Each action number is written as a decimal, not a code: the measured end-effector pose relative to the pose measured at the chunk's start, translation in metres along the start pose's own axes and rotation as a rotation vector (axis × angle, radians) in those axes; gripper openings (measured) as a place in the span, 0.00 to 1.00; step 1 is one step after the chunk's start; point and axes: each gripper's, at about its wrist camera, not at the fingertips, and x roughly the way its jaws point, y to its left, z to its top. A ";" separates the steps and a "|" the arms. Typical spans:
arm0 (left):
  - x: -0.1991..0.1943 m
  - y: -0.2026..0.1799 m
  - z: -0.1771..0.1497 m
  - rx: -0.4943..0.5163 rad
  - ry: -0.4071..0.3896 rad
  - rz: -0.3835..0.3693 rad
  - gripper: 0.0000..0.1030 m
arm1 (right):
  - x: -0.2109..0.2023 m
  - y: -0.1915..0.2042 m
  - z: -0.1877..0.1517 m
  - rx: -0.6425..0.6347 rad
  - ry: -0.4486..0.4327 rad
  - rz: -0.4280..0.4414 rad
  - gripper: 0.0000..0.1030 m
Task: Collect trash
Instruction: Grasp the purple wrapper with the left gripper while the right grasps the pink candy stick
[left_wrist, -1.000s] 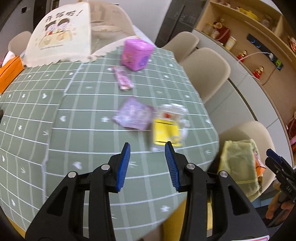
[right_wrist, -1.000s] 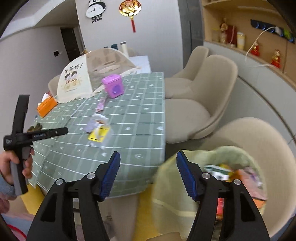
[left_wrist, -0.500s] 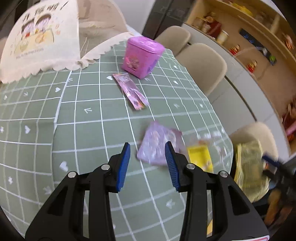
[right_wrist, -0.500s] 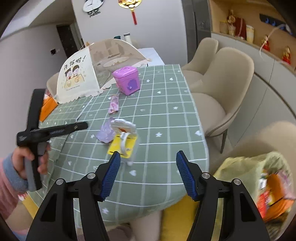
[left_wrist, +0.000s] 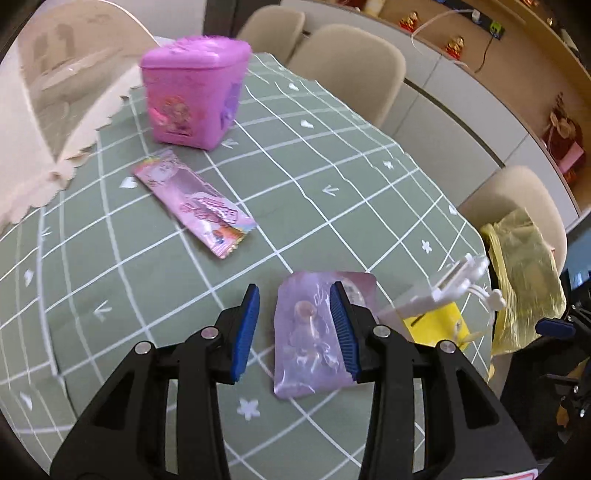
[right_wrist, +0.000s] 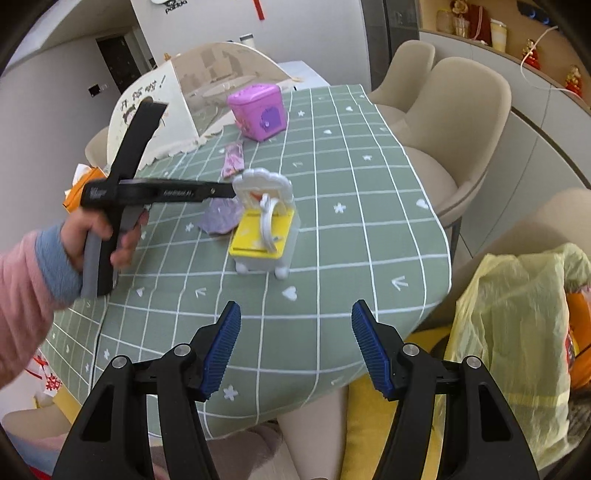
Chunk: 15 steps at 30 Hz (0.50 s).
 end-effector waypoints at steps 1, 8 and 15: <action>0.003 0.000 0.000 -0.001 0.015 -0.010 0.28 | 0.001 0.001 -0.001 0.000 0.003 -0.006 0.57; -0.010 0.004 -0.019 -0.080 0.007 -0.014 0.01 | 0.002 0.014 0.016 -0.024 -0.028 -0.014 0.57; -0.073 0.047 -0.069 -0.269 -0.087 0.061 0.01 | 0.025 0.055 0.068 -0.105 -0.070 0.050 0.57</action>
